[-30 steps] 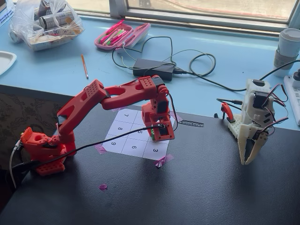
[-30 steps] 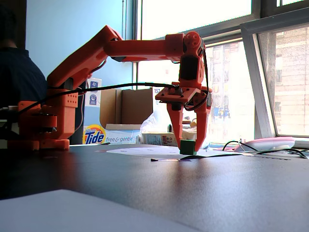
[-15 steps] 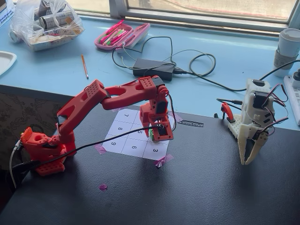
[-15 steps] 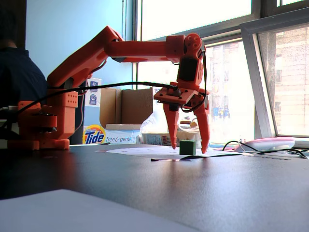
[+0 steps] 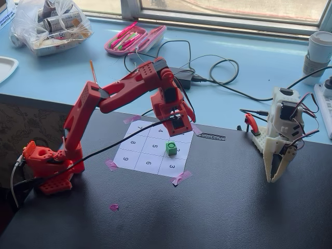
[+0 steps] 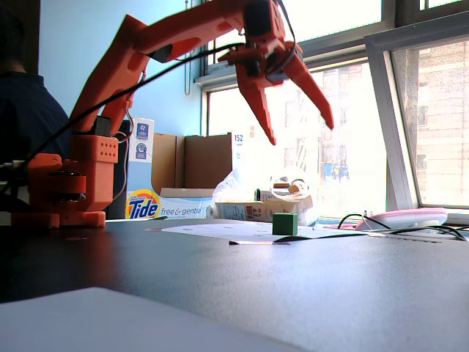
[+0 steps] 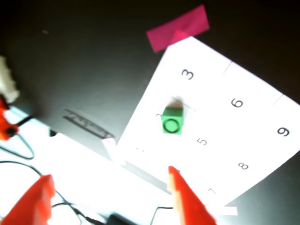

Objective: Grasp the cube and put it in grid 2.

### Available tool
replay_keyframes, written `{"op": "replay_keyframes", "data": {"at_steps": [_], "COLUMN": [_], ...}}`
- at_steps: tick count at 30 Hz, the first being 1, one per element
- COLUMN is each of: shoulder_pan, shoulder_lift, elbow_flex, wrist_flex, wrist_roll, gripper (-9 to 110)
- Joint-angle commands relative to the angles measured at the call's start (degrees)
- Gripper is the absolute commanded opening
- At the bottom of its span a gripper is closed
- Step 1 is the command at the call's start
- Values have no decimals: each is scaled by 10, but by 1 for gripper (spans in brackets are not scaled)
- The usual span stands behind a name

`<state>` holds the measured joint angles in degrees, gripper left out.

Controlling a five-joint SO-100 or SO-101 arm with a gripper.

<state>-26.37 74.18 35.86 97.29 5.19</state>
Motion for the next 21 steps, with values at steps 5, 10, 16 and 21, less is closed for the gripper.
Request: {"op": "replay_keyframes", "data": {"at_steps": [5, 10, 16, 21], "shoulder_pan": [115, 224, 302, 316], "shoulder_lift": [292, 417, 565, 724], "elbow_flex": [160, 320, 556, 837], "wrist_flex": [40, 39, 7, -138], "wrist_roll": [-29, -58, -112, -127], "gripper": [38, 42, 43, 43]}}
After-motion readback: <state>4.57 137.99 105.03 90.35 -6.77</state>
